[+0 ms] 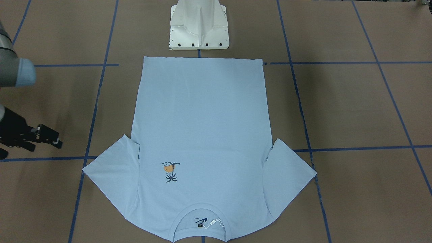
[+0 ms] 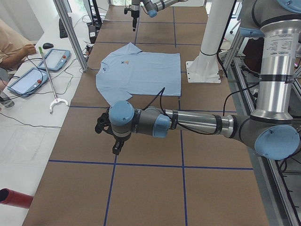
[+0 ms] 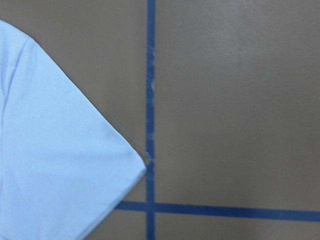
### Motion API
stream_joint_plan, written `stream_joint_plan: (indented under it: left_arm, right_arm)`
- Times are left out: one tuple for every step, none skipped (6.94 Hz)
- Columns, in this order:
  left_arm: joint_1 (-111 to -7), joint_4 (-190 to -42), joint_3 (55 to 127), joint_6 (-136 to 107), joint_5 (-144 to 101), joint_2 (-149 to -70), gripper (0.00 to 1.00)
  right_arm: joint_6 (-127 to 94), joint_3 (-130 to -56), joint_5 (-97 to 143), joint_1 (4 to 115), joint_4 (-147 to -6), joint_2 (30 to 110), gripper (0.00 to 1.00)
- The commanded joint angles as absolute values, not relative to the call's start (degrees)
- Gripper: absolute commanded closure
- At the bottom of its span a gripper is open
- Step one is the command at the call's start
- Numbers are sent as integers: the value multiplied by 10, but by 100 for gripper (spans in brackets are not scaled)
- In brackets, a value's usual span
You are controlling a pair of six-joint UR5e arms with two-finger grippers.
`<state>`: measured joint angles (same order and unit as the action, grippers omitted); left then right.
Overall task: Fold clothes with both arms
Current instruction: 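Move the right gripper to the shirt sleeve nearest it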
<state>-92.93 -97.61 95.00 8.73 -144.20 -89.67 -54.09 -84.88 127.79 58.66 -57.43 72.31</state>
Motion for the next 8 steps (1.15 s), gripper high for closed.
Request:
stream_joint_plan:
  left_arm:
    - [-929, -1032, 949, 85, -1455, -874, 0]
    - [-929, -1033, 949, 85, -1479, -874, 0]
    - [-929, -1033, 949, 85, -1498, -874, 0]
    - [-929, -1033, 949, 85, -1499, -874, 0]
    - [-929, -1033, 949, 85, -1499, -874, 0]
    - [-929, -1033, 950, 85, -1499, -873, 0]
    - [-929, -1033, 949, 86, -1499, -873, 0]
    - [-930, -1033, 950, 86, -1499, -873, 0]
  right_arm:
    - [-675, -819, 1191, 520, -490, 697, 1]
    - [-676, -803, 1176, 519, -489, 694, 1]
    - [-676, -784, 1154, 513, -489, 692, 1]
    - [-676, -778, 1154, 514, -490, 694, 6]
    - [-676, -762, 1152, 513, -490, 692, 14]
    - [-678, -755, 1149, 513, -490, 676, 24]
    - [-684, -748, 1149, 513, -490, 674, 32]
    - [-683, -742, 1148, 512, -490, 668, 33]
